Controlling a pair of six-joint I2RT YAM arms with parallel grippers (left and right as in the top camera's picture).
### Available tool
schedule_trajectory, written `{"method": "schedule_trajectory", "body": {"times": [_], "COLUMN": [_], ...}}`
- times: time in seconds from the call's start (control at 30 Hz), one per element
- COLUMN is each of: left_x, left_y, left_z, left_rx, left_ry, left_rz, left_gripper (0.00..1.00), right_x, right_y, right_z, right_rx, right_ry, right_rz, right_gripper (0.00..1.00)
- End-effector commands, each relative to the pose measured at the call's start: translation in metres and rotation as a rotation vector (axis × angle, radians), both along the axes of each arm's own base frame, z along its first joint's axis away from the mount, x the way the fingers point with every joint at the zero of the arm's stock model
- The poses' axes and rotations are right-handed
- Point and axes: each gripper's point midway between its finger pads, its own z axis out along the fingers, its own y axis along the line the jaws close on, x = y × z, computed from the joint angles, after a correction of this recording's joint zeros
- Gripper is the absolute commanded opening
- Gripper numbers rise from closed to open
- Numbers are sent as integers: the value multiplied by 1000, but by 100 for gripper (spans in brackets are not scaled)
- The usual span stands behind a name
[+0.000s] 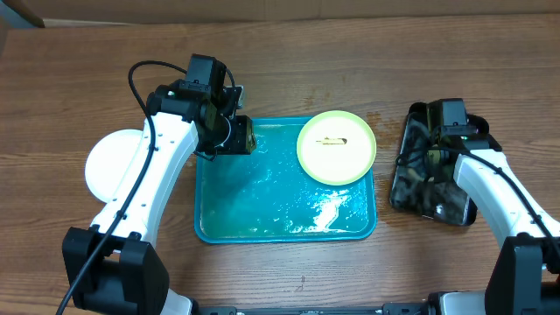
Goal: Clean dirty plates on tray and stack at the side
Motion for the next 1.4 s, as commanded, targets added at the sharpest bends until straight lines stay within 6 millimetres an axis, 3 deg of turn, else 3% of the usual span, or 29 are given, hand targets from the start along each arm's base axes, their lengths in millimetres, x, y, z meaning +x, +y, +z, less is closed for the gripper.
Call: {"method": "schedule_trajectory", "body": {"times": [0.0,0.23,0.47,0.63,0.73,0.8,1.1,1.27,1.37], "left_x": [3,3,3,3,2,2,0,0,0], "left_y": [0,0,0,0,0,0,0,0,0], "left_z": [7,7,7,7,7,6,6,6,6], "left_rx": [5,4,5,5,5,6,2,2,3], "left_ry": [-29,-28,-25,-25,-24,-22,-15,-14,-14], "left_rz": [-19,-19,-19,-19,-19,-19,-17,-17,-17], "left_gripper": [51,51,51,51,51,51,52,53,53], "right_x": [14,39,42,50,57,58,32,4,-19], "right_y": [-8,-6,-4,27,57,67,63,60,45], "right_z": [8,17,-8,-28,-23,-20,-33,-42,-49], "right_rx": [-52,-41,-32,129,264,303,293,291,233], "right_ry": [-67,-173,-124,-109,-142,-154,-33,88,186], "right_rz": [-24,-24,-18,64,194,250,223,200,122], "right_gripper": [4,4,4,4,4,4,4,4,4]}}
